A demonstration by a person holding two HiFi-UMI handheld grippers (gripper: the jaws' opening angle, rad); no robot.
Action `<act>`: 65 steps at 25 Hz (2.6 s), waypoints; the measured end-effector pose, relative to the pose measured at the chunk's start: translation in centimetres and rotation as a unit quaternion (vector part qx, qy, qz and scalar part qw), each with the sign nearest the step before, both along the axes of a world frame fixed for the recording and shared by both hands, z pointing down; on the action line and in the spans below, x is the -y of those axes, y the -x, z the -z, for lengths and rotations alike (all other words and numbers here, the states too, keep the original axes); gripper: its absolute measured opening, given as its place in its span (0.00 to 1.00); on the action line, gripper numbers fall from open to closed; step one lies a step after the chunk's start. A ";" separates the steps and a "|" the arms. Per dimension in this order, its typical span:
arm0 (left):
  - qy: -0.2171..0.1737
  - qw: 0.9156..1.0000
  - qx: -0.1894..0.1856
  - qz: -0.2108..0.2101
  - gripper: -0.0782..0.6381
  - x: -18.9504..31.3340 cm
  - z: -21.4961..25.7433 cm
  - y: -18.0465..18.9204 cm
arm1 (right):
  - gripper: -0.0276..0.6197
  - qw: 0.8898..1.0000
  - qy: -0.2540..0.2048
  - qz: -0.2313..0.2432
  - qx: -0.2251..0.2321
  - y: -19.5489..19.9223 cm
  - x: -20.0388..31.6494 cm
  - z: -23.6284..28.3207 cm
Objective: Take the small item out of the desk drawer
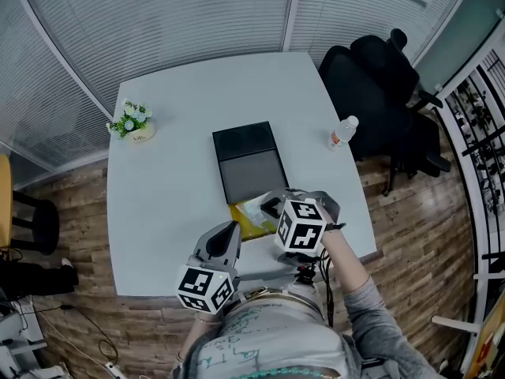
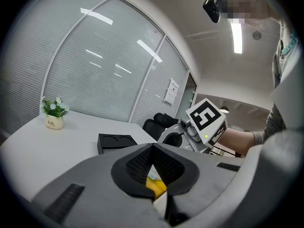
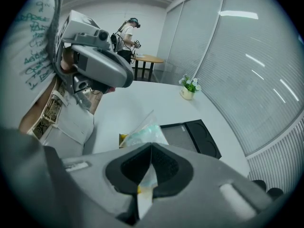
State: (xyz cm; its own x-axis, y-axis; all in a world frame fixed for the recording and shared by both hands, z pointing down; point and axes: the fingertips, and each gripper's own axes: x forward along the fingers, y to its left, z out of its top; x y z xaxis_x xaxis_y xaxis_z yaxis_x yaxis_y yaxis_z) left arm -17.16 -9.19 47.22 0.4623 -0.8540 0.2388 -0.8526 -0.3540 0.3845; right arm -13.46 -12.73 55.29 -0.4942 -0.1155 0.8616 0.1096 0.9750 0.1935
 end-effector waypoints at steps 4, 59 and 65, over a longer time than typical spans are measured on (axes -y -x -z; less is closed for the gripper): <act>-0.004 1.000 0.000 0.006 0.10 -0.2 0.7 -0.2 | 0.05 1.000 0.000 -0.001 0.002 -0.4 -0.1 0.5; 0.020 1.000 0.014 -0.016 0.10 1.3 0.1 -14.2 | 0.05 0.999 -0.008 -0.048 0.021 -17.4 4.7 1.8; 0.022 0.999 0.017 -0.018 0.10 1.3 0.1 -14.5 | 0.05 0.998 -0.007 -0.055 0.023 -17.7 4.8 1.3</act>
State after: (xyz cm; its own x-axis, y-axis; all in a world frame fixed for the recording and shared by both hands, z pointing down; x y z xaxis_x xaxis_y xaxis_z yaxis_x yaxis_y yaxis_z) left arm -2.69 -10.47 47.07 0.4841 -0.8248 0.2920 -0.8519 -0.3681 0.3725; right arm 4.29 -17.53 53.99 -0.5171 -0.1835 0.8360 -0.0077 0.9777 0.2098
